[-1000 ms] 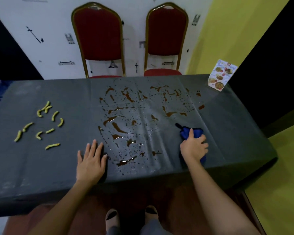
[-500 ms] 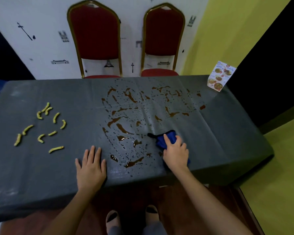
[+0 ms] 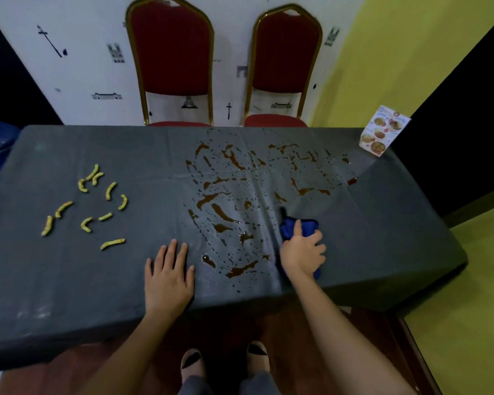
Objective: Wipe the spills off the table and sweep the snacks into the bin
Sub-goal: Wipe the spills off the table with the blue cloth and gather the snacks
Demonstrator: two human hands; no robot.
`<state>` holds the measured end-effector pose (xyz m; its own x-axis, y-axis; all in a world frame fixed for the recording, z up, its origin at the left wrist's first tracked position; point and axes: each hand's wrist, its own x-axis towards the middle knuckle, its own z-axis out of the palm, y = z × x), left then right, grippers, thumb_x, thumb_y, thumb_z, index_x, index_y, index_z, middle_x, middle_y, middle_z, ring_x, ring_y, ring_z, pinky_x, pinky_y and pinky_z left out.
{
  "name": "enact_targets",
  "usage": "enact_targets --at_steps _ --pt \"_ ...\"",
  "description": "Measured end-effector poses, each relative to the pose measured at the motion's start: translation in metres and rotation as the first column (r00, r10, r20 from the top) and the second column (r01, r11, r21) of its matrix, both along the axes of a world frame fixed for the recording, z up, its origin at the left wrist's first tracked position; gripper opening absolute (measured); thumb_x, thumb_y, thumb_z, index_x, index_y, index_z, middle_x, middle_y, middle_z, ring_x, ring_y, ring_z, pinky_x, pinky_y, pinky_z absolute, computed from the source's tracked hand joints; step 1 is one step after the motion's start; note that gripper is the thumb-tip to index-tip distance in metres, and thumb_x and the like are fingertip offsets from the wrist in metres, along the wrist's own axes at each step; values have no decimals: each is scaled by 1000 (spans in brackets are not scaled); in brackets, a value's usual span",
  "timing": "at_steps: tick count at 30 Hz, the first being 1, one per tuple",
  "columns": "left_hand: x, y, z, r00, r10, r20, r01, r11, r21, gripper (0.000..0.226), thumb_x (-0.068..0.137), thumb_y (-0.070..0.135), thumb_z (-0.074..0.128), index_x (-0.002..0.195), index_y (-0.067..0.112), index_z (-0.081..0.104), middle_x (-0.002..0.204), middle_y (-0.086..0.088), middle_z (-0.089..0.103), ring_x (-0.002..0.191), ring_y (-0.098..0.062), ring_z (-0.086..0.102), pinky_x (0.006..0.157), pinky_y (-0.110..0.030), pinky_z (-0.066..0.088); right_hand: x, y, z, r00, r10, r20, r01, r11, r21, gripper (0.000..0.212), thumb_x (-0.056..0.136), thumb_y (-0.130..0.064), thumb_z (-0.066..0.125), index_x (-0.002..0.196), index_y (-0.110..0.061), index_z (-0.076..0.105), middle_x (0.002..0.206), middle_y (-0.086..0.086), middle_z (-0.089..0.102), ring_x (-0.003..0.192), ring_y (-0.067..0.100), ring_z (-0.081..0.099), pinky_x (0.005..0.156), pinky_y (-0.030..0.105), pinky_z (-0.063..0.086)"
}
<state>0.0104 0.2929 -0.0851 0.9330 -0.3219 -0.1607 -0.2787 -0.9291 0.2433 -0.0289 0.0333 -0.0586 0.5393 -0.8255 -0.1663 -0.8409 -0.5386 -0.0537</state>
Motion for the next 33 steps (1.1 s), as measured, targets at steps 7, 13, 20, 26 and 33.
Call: enact_targets --at_steps 7,13,20,26,33 --pt "-2 7 -4 1000 0 0 0 1000 20 62 91 48 22 140 17 42 146 -11 40 135 -32 36 105 -55 30 -16 69 -1 913 405 -44 -404 914 23 63 94 -35 48 149 -38 17 149 16 20 114 34 43 94 44 40" --pt "4 2 1 998 -36 49 34 999 26 57 94 46 28 143 18 37 149 -10 36 137 -30 33 107 -53 30 -36 8 1 970 241 -17 -242 970 -32 62 93 -40 49 148 -38 20 145 15 25 114 34 45 93 44 44" --pt "15 12 3 991 -128 39 127 991 33 63 94 55 25 150 27 14 158 -2 13 143 -22 14 113 -42 18 -35 -13 4 990 -135 -34 135 991 -20 61 95 -37 47 149 -36 20 144 19 24 114 38 43 91 48 42" --pt "13 18 4 993 -117 17 116 993 18 64 94 54 26 150 27 11 158 -3 10 144 -22 12 114 -43 17 -27 71 2 986 162 -32 -164 984 -66 65 92 -39 51 149 -35 21 144 18 23 109 35 43 86 44 43" --pt "11 19 -1 992 -120 44 119 993 25 65 93 55 27 150 26 13 158 -3 13 143 -23 14 114 -44 18 -38 93 4 899 438 9 -438 899 7 63 93 -34 50 148 -37 19 149 14 21 117 35 41 96 46 40"
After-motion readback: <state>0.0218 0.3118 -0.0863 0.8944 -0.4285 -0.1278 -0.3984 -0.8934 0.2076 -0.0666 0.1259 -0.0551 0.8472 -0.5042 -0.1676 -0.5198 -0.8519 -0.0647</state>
